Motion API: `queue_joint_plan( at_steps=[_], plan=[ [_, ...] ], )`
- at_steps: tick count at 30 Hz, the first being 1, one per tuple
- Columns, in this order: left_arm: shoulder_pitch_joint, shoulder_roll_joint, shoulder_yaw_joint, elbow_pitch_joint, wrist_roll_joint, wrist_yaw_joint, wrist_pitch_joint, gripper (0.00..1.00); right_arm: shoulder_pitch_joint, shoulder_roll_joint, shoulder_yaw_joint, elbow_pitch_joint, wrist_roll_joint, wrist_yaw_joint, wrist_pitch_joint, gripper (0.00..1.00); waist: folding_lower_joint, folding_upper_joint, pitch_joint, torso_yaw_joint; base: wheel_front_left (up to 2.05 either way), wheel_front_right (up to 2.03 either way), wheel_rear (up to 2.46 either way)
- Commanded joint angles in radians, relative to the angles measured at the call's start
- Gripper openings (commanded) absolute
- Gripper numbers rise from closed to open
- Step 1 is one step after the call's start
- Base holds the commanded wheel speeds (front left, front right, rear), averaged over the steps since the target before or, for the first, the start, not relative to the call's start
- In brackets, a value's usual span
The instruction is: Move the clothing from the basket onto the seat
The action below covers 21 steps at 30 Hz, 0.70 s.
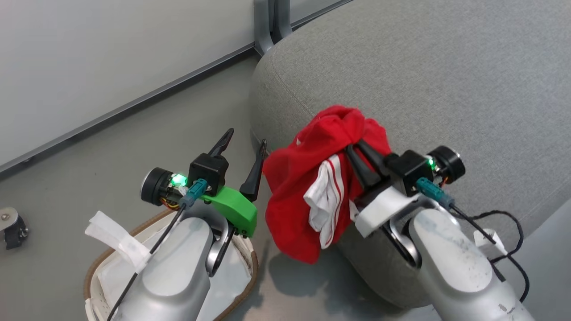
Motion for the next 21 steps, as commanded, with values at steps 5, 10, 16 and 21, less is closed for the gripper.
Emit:
queue_joint_plan(
  at_steps=[5,10,16,21],
  plan=[
    [0.004,0.028,0.018,-0.02,0.034,-0.01,-0.001,1.0,-0.147,0.0,-0.08,0.024,-0.109,-0.001,-0.003,0.0,0.0,-0.0001,0.085,0.027,0.0,0.0,0.0],
    [-0.031,0.043,0.023,-0.033,0.055,-0.02,-0.001,1.0,-0.282,-0.023,-0.19,0.068,-0.211,-0.002,-0.003,0.0,0.0,-0.0001,0.155,0.072,0.0,0.0,0.0],
    [-0.065,0.054,0.018,-0.045,0.075,-0.032,-0.001,1.0,-0.429,-0.097,-0.308,0.119,-0.301,-0.002,-0.003,0.0,0.0,-0.0001,0.24,0.123,0.0,0.0,0.0],
    [-0.099,0.063,0.011,-0.056,0.088,-0.039,-0.001,1.0,-0.533,-0.164,-0.406,0.174,-0.375,-0.002,-0.003,0.0,0.0,-0.0001,0.311,0.164,0.0,0.0,0.0]
  ],
)
